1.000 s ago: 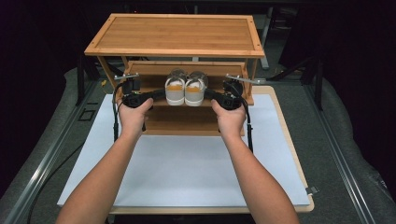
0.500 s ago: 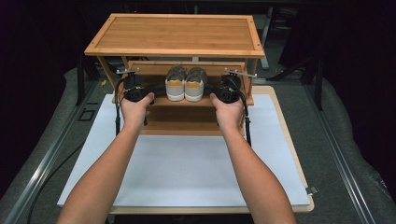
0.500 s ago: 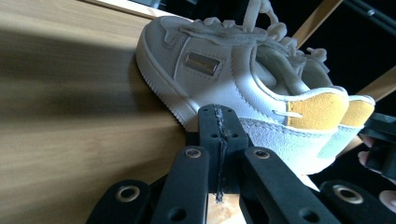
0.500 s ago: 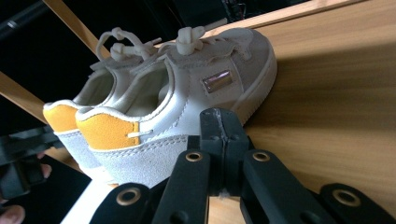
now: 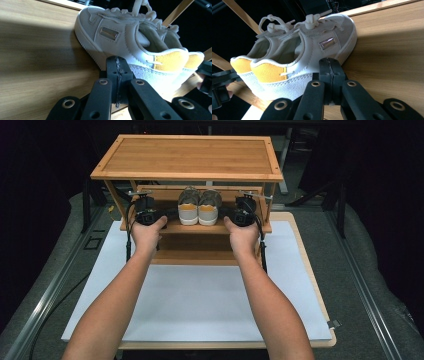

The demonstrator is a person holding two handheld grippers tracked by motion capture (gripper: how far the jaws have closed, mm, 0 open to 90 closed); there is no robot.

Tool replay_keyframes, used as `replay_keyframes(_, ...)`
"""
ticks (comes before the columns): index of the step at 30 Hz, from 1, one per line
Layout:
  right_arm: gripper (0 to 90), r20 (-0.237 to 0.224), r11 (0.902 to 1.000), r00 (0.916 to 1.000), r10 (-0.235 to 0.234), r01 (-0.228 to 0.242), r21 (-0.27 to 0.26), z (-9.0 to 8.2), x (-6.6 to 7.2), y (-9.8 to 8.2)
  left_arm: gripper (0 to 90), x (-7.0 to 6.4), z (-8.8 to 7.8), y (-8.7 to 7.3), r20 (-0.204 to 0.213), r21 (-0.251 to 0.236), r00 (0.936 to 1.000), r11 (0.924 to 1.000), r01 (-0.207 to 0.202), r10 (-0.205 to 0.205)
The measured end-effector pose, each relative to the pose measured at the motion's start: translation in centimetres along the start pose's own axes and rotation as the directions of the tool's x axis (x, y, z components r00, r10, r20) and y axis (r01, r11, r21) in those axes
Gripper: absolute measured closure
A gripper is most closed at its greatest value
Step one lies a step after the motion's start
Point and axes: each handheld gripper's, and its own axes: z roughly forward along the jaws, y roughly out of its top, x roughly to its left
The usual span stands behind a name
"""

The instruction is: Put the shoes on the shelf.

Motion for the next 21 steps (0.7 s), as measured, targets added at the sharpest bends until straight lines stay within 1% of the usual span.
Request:
replay_keyframes(2,90.0,0.015,0.9999,0.9998,-0.013,0.013,0.001,0.14,0.12,0.10,90.0,-0.15,0.12,0.13,-0.017,0.004,0.9998,1.0000,-0.009,0.009)
replay_keyframes(4,90.0,0.024,0.9998,0.9995,-0.020,0.019,0.009,0.24,0.15,0.18,90.0,-0.10,0.22,0.20,-0.024,0.013,0.9993,0.9995,-0.027,0.027)
replay_keyframes(8,90.0,0.030,1.0000,0.9995,-0.007,0.006,0.003,0.52,0.08,0.21,90.0,0.14,0.35,0.24,-0.016,0.010,0.9997,0.9998,-0.017,0.017)
replay_keyframes(9,90.0,0.028,1.0000,0.9996,-0.004,0.003,0.006,0.53,0.05,0.25,90.0,0.20,0.42,0.26,-0.018,0.010,0.9996,0.9997,-0.021,0.021)
replay_keyframes(10,90.0,0.019,0.9996,0.9998,-0.005,0.005,0.026,0.42,0.00,0.33,90.0,0.26,0.45,0.29,-0.017,0.012,0.9997,0.9997,-0.020,0.020)
replay_keyframes(11,90.0,0.027,1.0000,0.9996,-0.003,0.003,0.008,0.59,0.02,0.31,90.0,0.26,0.46,0.31,-0.018,0.012,0.9996,0.9997,-0.020,0.020)
replay_keyframes(16,90.0,0.032,1.0000,0.9995,0.001,-0.001,0.008,0.64,0.02,0.36,90.0,0.30,0.45,0.29,-0.016,0.012,0.9996,0.9997,-0.022,0.022)
replay_keyframes(21,90.0,0.025,1.0000,0.9997,0.003,-0.003,0.007,0.58,-0.03,0.33,90.0,0.31,0.44,0.09,-0.014,0.002,0.9998,0.9999,-0.012,0.012)
